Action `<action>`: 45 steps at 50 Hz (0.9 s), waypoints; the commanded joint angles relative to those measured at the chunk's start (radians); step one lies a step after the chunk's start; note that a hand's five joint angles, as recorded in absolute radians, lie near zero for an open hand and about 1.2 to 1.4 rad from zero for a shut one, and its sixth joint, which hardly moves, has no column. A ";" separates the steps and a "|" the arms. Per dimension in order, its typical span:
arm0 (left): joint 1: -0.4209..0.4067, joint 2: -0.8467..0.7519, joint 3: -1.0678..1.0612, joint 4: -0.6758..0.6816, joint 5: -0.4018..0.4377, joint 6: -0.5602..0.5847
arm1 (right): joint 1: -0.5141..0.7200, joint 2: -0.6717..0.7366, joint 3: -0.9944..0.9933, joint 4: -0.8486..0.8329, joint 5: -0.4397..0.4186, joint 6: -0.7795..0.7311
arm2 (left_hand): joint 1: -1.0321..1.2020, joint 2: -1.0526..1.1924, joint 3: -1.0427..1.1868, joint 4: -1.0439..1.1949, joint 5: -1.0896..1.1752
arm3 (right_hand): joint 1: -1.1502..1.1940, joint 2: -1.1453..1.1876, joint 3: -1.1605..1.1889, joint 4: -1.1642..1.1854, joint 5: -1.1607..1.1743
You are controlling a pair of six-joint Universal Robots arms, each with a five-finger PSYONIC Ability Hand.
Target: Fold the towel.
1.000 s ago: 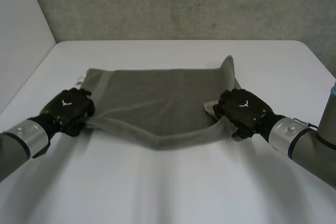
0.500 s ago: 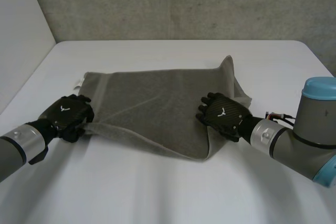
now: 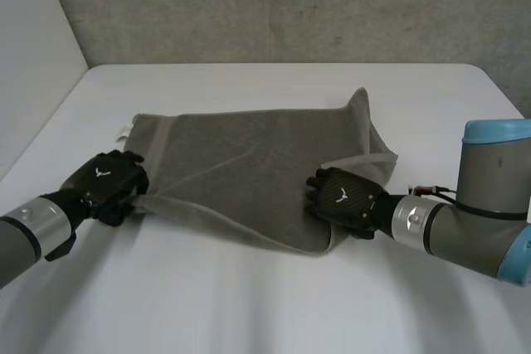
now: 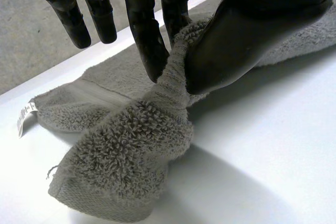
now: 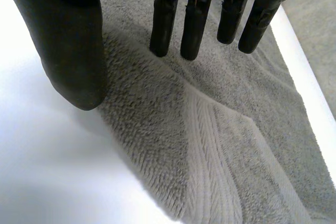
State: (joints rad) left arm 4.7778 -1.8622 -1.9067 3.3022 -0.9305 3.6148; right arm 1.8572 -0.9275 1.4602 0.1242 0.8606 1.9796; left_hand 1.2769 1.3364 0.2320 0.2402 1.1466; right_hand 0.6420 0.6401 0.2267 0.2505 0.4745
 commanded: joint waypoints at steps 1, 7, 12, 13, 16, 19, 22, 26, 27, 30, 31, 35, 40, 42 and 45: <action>0.017 -0.002 0.005 0.000 0.001 0.001 | -0.044 -0.014 0.008 0.043 0.000 -0.048 | 0.119 0.060 -0.057 -0.066 0.075 | 0.229 0.231 -0.052 -0.076 0.222; 0.021 -0.002 0.005 0.000 -0.001 0.001 | -0.078 -0.043 0.025 0.055 0.000 -0.056 | 0.119 0.060 -0.057 -0.066 0.075 | 0.380 0.381 -0.052 -0.076 0.372; 0.027 0.000 0.000 0.000 -0.002 0.001 | -0.157 -0.106 0.078 0.080 -0.002 -0.062 | 0.119 0.060 -0.057 -0.066 0.075 | 0.382 0.384 -0.052 -0.076 0.375; 0.027 0.000 0.000 0.000 -0.002 0.001 | -0.158 -0.106 0.078 0.080 -0.002 -0.062 | 0.119 0.060 -0.057 -0.066 0.075 | 0.382 0.384 -0.052 -0.076 0.375; 0.025 0.000 -0.006 -0.001 -0.002 -0.001 | -0.194 -0.154 0.121 0.084 -0.014 -0.062 | 0.119 0.060 -0.057 -0.066 0.075 | 0.382 0.384 -0.052 -0.076 0.375; 0.019 0.000 -0.015 -0.001 0.001 -0.001 | -0.216 -0.194 0.160 0.077 -0.025 -0.054 | 0.119 0.060 -0.057 -0.066 0.075 | 0.356 0.358 -0.052 -0.076 0.349; 0.014 0.000 -0.015 0.000 0.001 -0.001 | -0.217 -0.194 0.178 0.071 -0.044 -0.056 | 0.119 0.060 -0.057 -0.066 0.075 | 0.324 0.326 -0.052 -0.076 0.317; 0.013 0.000 -0.014 0.000 -0.001 0.001 | -0.211 -0.175 0.186 0.060 -0.068 -0.050 | 0.119 0.060 -0.057 -0.066 0.075 | 0.321 0.323 -0.052 -0.076 0.314; 0.011 0.000 -0.014 0.000 -0.001 -0.001 | -0.208 -0.159 0.187 0.057 -0.077 -0.048 | 0.119 0.060 -0.057 -0.066 0.075 | 0.321 0.323 -0.052 -0.076 0.314; 0.007 0.000 -0.015 0.000 -0.001 -0.001 | -0.197 -0.152 0.189 0.049 -0.083 -0.047 | 0.119 0.060 -0.057 -0.066 0.075 | 0.321 0.323 -0.052 -0.076 0.314; 0.005 0.000 -0.015 -0.001 -0.001 -0.001 | -0.187 -0.152 0.189 0.037 -0.084 -0.047 | 0.119 0.060 -0.057 -0.066 0.075 | 0.321 0.323 -0.052 -0.076 0.314; 0.007 0.000 -0.015 -0.001 -0.001 -0.001 | -0.167 -0.154 0.193 -0.015 -0.083 -0.047 | 0.119 0.060 -0.057 -0.066 0.075 | 0.335 0.337 -0.052 -0.076 0.328; 0.007 0.000 -0.015 0.000 0.001 0.001 | -0.148 -0.146 0.197 -0.104 -0.072 -0.061 | 0.119 0.060 -0.057 -0.066 0.075 | 0.509 0.511 -0.052 -0.076 0.502; 0.007 0.000 -0.014 0.000 0.001 -0.001 | -0.142 -0.142 0.192 -0.132 -0.065 -0.059 | 0.119 0.060 -0.057 -0.066 0.075 | 0.611 0.612 -0.052 -0.076 0.604; 0.008 -0.002 -0.014 0.000 0.001 -0.001 | -0.142 -0.136 0.187 -0.132 -0.068 -0.059 | 0.119 0.060 -0.057 -0.066 0.075 | 0.729 0.731 -0.052 -0.076 0.722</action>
State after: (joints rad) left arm 4.7842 -1.8623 -1.9216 3.3025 -0.9303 3.6145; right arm 1.7082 -1.0728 1.6546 0.0285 0.7870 1.9224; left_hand 1.2769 1.3365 0.2320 0.2402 1.1466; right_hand 1.2521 1.2381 0.2267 0.2505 1.0733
